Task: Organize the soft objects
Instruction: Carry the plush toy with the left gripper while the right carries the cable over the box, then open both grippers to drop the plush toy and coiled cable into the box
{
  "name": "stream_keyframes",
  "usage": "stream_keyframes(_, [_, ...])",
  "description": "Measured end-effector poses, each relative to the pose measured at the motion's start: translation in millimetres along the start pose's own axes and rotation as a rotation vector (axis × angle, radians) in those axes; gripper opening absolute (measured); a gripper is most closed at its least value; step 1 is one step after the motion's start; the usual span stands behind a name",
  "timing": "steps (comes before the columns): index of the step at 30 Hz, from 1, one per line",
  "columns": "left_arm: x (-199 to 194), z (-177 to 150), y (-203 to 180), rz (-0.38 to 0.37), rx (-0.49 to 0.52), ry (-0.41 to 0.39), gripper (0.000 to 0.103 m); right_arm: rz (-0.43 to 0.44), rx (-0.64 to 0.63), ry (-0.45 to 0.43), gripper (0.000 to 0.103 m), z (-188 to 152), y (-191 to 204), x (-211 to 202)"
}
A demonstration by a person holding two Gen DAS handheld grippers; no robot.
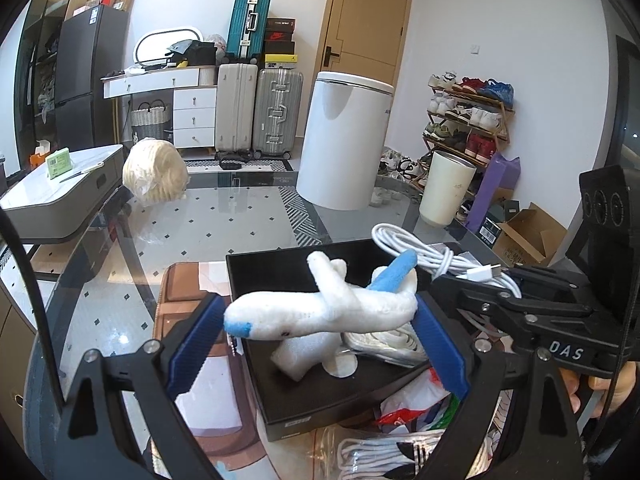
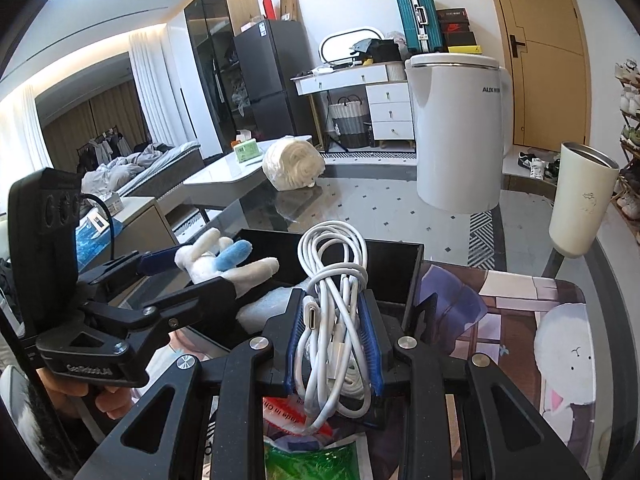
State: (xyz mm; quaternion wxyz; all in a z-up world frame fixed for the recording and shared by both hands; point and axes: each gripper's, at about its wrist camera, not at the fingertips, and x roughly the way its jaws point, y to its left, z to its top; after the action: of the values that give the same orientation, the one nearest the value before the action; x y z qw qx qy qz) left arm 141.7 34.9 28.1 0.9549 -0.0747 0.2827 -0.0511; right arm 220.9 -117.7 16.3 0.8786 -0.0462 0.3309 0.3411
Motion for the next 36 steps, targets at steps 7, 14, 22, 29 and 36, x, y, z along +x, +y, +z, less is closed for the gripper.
stream_keyframes(7, [4.5, 1.0, -0.3, -0.009, -0.002, 0.004, 0.093, -0.031, -0.043, 0.047, 0.026, 2.3, 1.8, 15.0])
stream_keyframes(14, [9.6, -1.9, -1.2, -0.004, 0.008, 0.015, 0.093, -0.046, -0.079, 0.080, 0.026, 4.7, 4.4, 24.7])
stream_keyframes(22, [9.7, 0.7, -1.9, -0.004, 0.011, 0.017, 0.093, -0.070, -0.152, 0.138, 0.026, 10.1, 13.0, 36.4])
stream_keyframes(29, [9.6, 0.5, -4.4, -0.001, 0.023, 0.017, 0.093, -0.098, -0.160, 0.102, 0.029, 9.2, 9.7, 21.2])
stream_keyframes(36, [8.7, 0.2, -10.4, 0.000, 0.053, 0.009, 0.093, -0.106, -0.143, 0.055, 0.043, 5.9, 4.6, -2.3])
